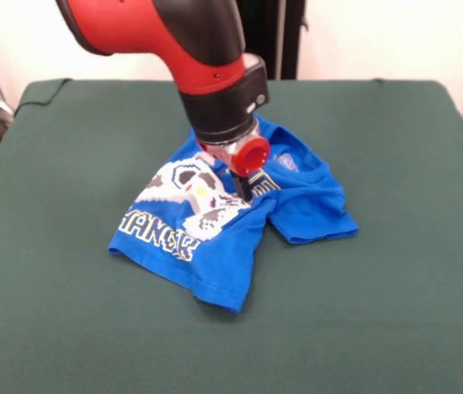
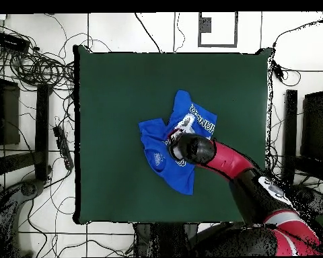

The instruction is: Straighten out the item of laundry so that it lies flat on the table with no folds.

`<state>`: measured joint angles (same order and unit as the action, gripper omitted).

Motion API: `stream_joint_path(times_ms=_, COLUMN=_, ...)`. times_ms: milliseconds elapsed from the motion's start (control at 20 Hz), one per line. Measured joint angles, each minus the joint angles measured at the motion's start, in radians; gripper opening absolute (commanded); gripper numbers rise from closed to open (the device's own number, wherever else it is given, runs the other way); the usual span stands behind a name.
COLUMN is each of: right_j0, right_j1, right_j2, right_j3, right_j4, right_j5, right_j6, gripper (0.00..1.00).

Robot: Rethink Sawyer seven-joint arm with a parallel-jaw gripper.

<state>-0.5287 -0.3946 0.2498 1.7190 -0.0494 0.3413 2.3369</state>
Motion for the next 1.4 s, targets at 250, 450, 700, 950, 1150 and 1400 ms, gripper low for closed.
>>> stream_joint_path(times_ms=250, right_j0=-0.058, right_j1=0.003, right_j2=0.059, right_j3=0.020, right_j4=-0.065, right_j5=-0.021, right_j6=0.000, gripper=0.00)
stream_joint_path(times_ms=450, right_j0=-0.095, right_j1=0.004, right_j2=0.097, right_j3=0.038, right_j4=-0.111, right_j5=-0.044, right_j6=0.000, gripper=0.00)
stream_joint_path(times_ms=700, right_j0=-0.103, right_j1=0.007, right_j2=0.119, right_j3=0.047, right_j4=-0.133, right_j5=-0.085, right_j6=0.000, gripper=0.00)
stream_joint_path(times_ms=950, right_j0=-0.140, right_j1=0.034, right_j2=0.191, right_j3=0.047, right_j4=-0.190, right_j5=-0.165, right_j6=0.000, gripper=0.00)
stream_joint_path(times_ms=1150, right_j0=-0.223, right_j1=0.107, right_j2=0.306, right_j3=0.031, right_j4=-0.273, right_j5=-0.202, right_j6=0.000, gripper=0.00)
stream_joint_path(times_ms=1400, right_j0=-0.313, right_j1=0.202, right_j2=0.432, right_j3=-0.006, right_j4=-0.376, right_j5=-0.203, right_j6=0.000, gripper=0.00)
